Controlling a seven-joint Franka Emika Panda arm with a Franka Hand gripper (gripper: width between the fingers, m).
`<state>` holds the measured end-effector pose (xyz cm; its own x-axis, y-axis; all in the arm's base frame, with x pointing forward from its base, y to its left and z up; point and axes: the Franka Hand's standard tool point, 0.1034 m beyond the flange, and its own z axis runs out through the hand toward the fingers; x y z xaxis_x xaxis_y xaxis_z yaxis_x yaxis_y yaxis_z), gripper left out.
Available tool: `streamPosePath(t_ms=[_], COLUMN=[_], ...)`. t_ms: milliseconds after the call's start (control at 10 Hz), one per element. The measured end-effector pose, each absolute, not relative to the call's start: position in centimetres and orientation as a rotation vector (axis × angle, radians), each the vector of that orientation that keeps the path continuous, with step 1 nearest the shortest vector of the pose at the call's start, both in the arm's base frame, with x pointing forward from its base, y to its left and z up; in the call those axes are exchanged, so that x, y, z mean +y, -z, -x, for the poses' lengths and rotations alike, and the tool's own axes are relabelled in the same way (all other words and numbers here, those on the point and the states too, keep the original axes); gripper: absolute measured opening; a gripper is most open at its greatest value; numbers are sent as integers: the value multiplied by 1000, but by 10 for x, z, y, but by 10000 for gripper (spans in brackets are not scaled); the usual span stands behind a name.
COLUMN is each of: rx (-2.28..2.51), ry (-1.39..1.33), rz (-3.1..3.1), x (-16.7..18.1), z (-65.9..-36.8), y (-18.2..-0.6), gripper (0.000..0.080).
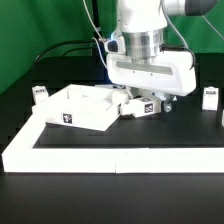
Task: Assemble one leg
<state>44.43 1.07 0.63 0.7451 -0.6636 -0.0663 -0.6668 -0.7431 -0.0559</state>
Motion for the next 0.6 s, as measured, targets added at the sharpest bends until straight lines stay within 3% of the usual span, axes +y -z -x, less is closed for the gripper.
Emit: streamPosePath(t_ms=[200,300,400,600], rx=[1094,1093,1093,1081], ry=[-64,-64,-65,-61], rz=[2863,2864,2864,2860], x=[11,10,10,19], z=[-444,-444,-444,-448], y=[-6,-6,-6,-11], gripper=[409,409,284,284])
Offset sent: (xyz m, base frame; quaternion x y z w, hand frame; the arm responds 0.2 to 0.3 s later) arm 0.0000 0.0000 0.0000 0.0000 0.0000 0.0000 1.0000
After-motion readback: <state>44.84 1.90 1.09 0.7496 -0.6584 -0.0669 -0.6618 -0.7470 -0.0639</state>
